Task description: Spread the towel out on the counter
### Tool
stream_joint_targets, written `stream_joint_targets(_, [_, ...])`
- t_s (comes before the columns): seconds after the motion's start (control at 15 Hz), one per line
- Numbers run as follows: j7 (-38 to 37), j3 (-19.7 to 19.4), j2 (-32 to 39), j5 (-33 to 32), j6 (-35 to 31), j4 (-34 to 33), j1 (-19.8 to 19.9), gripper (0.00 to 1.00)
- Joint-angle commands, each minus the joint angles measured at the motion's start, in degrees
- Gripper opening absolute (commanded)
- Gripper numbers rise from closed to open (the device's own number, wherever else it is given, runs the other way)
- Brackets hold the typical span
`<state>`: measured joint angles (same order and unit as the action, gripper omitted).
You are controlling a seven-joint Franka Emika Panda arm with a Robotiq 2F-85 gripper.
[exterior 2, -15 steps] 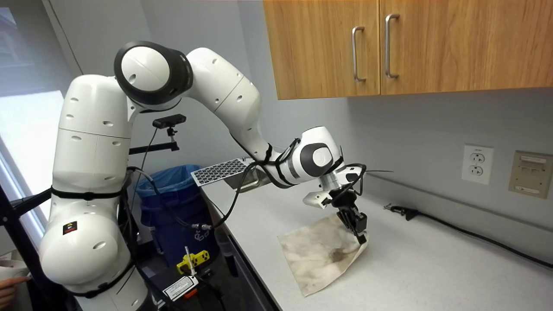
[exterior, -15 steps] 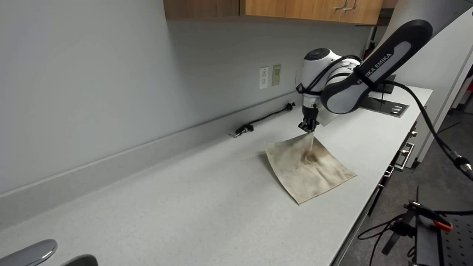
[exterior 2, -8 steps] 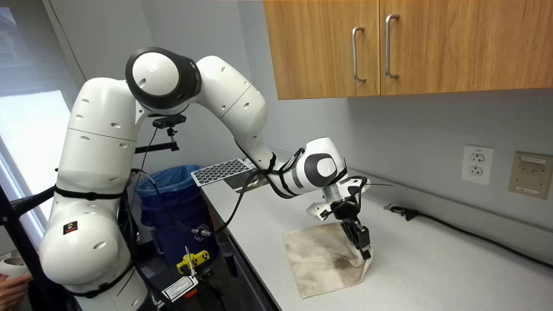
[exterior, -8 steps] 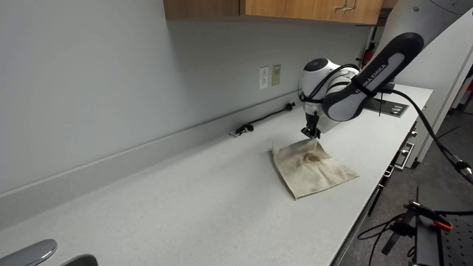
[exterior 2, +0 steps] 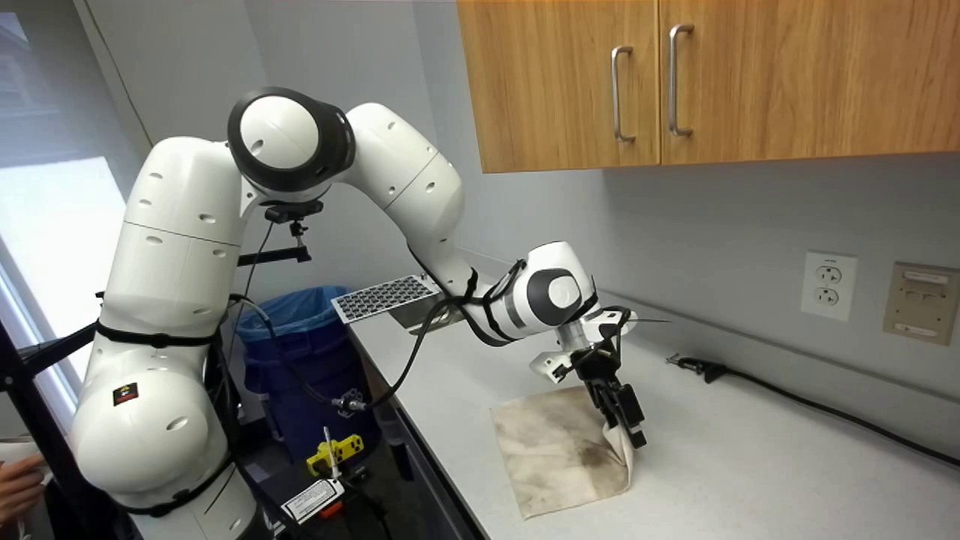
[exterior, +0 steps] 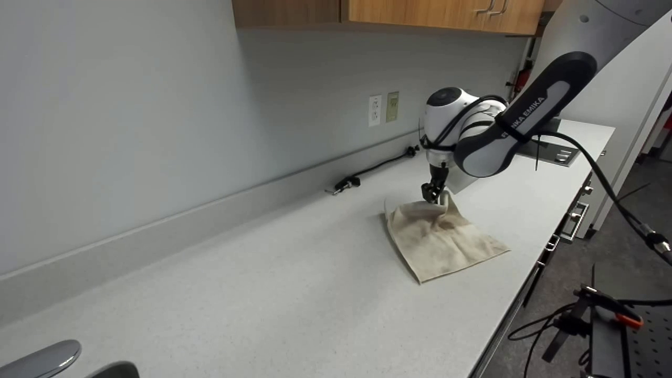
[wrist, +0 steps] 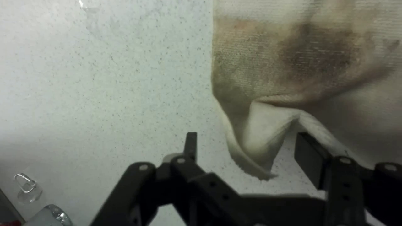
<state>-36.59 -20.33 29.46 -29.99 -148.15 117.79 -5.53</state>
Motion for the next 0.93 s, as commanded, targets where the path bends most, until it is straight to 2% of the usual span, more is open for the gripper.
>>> stream_joint_targets(0.0, [-4.09, -2.68, -0.06, -3.65, -3.75, -0.15, -2.87, 1.00])
stream_joint_targets(0.4, [-11.13, -5.10, -1.92, -9.22, -9.99, 0.94, -5.72, 1.00])
stream_joint_targets(0.87, [-8.05, -0.34, -4.47, -5.18, -11.15, 4.43, -3.34, 1.00])
